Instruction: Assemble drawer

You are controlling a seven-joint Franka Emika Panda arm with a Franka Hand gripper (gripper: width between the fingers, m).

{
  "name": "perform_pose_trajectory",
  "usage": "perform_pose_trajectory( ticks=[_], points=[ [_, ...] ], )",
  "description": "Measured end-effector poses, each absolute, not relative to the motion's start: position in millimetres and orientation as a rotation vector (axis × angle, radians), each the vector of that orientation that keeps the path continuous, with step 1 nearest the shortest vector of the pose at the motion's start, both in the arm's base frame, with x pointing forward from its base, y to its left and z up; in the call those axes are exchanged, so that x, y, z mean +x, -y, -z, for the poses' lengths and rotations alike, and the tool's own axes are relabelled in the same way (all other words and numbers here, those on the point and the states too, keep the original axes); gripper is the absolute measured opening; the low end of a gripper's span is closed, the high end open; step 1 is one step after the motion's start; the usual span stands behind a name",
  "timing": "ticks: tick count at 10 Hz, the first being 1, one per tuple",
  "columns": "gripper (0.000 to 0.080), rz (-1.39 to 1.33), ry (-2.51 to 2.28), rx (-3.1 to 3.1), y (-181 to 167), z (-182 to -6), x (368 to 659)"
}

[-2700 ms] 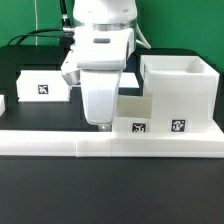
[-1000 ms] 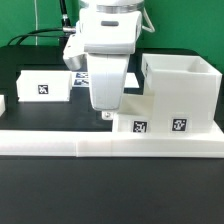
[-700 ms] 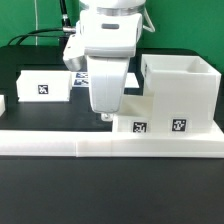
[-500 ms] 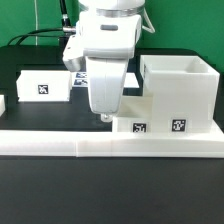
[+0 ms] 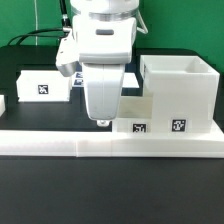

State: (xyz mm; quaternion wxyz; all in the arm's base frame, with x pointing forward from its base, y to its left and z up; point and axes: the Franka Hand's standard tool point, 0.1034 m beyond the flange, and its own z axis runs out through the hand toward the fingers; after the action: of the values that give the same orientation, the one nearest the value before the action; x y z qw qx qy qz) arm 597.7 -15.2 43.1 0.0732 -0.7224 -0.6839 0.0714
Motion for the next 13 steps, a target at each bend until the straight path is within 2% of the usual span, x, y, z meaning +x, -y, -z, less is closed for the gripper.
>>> perform_pose_trajectory(
  ticks=[5,9,13],
  points=[
    [0.0649,-0.235,2.025,-2.209,-23,-41.2,597],
    [0.0649,-0.237,2.025,-2.207,-24,-40.7,596],
    [0.0649,-0.349,2.013,-2.129,-29,-39.5,595]
  ],
)
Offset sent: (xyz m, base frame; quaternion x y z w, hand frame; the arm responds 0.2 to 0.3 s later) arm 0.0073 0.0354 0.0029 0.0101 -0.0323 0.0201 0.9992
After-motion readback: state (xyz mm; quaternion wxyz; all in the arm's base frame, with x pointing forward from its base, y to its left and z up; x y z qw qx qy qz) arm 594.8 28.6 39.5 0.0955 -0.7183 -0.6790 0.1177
